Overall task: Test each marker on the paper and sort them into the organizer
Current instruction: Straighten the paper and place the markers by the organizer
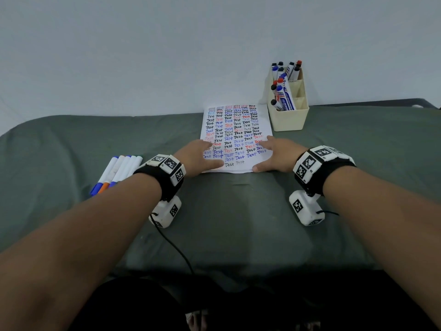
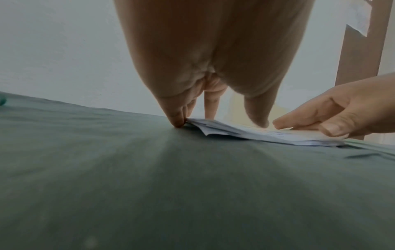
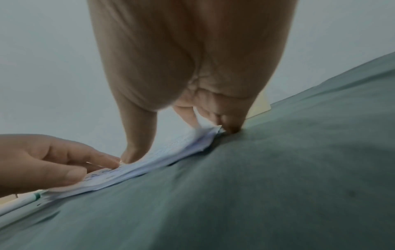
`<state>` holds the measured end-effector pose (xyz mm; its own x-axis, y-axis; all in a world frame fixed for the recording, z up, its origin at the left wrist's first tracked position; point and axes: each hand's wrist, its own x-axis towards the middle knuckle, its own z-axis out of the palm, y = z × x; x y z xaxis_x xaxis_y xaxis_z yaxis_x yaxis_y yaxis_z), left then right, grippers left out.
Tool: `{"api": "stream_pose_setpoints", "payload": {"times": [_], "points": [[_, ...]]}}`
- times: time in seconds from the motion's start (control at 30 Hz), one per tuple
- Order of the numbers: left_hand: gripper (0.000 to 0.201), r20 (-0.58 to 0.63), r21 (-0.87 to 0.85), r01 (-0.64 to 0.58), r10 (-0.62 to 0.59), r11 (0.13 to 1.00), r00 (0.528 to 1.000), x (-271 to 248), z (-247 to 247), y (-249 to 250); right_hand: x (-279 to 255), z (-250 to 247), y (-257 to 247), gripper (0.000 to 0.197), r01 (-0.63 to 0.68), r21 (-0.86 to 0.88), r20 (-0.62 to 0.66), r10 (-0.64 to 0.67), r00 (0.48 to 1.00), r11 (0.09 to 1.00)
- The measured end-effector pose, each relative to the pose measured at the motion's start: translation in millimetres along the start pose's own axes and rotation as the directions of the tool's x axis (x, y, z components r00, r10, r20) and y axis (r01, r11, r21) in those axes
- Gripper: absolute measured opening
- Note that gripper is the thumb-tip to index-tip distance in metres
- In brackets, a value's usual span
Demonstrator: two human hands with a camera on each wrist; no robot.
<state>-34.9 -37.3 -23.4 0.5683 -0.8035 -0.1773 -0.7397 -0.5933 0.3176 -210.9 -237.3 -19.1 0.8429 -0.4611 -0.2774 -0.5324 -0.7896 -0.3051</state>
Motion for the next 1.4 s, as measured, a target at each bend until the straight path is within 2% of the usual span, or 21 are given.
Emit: {"api": "stream_pose_setpoints", "payload": {"times": [0.17, 0.23, 0.4, 0.73, 0.87, 1.0, 1.07, 1.17, 1.27, 1.33, 1.4], "points": [[0.072, 0.007, 0.085, 0.009, -0.010, 0.996, 1.000, -1, 3, 2, 1, 3, 0, 0.110, -0.108, 0.029, -0.009, 0.108, 0.994, 0.994], [0.072, -0.009, 0.077, 0.006, -0.005, 0.997, 1.000, -2, 3, 1, 2, 4, -1, 0.109, -0.109, -0.017, 0.028, 0.110, 0.994, 0.994], [0.087, 0.006, 0.102, -0.014, 0.013, 0.995, 1.000, -3, 3, -1, 3, 5, -4, 0.104, -0.100, -0.103, 0.056, 0.106, 0.993, 0.990], [0.082, 0.042, 0.125, -0.028, 0.023, 0.992, 0.999, 3, 8, -4, 3, 8, -10, 0.100, -0.079, -0.165, 0.062, 0.091, 0.994, 0.983], [0.090, 0.048, 0.116, -0.031, 0.026, 0.993, 0.999, -3, 11, -7, -3, 8, -11, 0.105, -0.069, -0.177, 0.105, 0.089, 0.990, 0.982], [0.082, -0.029, 0.155, -0.012, 0.017, 0.988, 0.999, -13, 6, -17, -11, 15, -17, 0.107, -0.085, -0.193, 0.122, 0.110, 0.986, 0.978], [0.079, -0.078, 0.227, 0.038, -0.021, 0.973, 0.997, -19, 1, -29, -16, 21, -21, 0.106, -0.096, -0.212, 0.101, 0.120, 0.988, 0.973], [0.087, -0.162, 0.287, 0.205, -0.164, 0.936, 0.973, -31, -6, -58, -22, 31, -31, 0.105, -0.067, -0.238, 0.070, 0.086, 0.994, 0.969], [0.091, -0.190, 0.301, 0.376, -0.331, 0.877, 0.924, -45, -7, -89, -28, 44, -47, 0.106, 0.018, -0.269, 0.044, -0.006, 0.999, 0.963], [0.090, -0.178, 0.314, 0.486, -0.452, 0.816, 0.874, -55, -7, -106, -32, 50, -57, 0.106, 0.073, -0.302, 0.057, -0.059, 0.997, 0.951], [0.079, -0.179, 0.300, 0.526, -0.495, 0.796, 0.850, -63, -7, -120, -34, 55, -65, 0.106, 0.119, -0.328, 0.086, -0.096, 0.992, 0.937]]}}
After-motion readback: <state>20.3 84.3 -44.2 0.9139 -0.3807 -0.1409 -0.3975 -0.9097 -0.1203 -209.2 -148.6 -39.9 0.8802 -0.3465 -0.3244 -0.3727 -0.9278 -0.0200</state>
